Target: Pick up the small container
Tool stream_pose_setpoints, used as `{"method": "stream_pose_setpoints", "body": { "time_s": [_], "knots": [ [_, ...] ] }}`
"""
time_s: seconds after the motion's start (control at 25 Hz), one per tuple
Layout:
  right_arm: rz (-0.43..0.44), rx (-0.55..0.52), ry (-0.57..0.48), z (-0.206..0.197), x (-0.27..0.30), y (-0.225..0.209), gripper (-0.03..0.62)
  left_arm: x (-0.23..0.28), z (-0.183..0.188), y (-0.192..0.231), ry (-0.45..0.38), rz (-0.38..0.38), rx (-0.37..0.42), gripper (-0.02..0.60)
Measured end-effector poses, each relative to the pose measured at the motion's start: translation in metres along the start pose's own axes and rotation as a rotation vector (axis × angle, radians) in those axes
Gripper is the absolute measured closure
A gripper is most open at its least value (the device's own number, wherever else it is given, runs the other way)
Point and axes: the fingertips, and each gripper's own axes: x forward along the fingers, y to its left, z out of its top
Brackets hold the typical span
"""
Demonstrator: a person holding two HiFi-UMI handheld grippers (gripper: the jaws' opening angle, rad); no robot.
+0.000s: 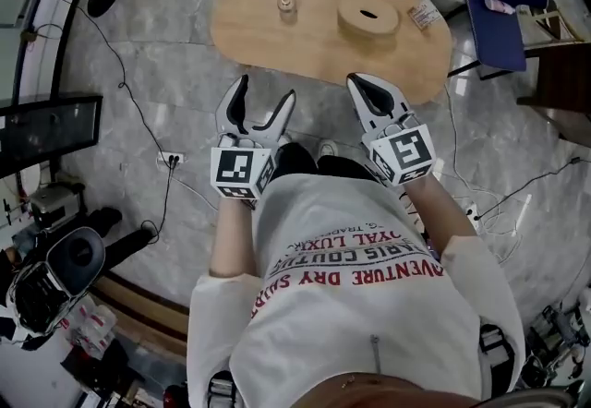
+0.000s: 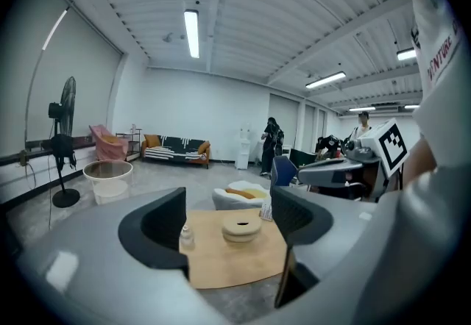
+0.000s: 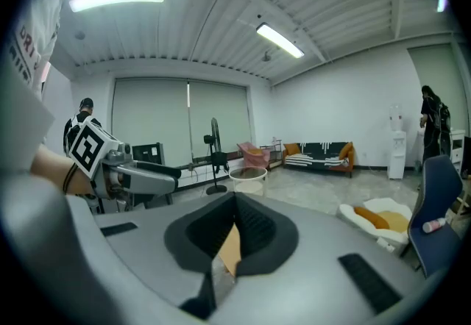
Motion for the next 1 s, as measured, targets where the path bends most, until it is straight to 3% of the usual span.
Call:
{"method": "stream_pose_setpoints", "body": {
  "time_s": [0.32, 0.64, 1.0],
  "knots": [
    [-0.049, 0.031, 0.034, -0.010, 0.087, -0.061, 0.599, 0.108, -0.039, 0.070, 0.070, -0.025, 0.055, 0.232],
    [-0.142, 0.086, 0.088, -0.033, 0.207, -0.117, 0.599, 0.221, -0.094, 0.147, 0.161, -0.164, 0.064, 0.199],
    [-0.186, 0.169, 0.174, -0.110, 0.299, -0.162, 0.599, 0.308, -0.197, 0.185, 0.278, -0.248, 0.088, 0.149]
  ]
}}
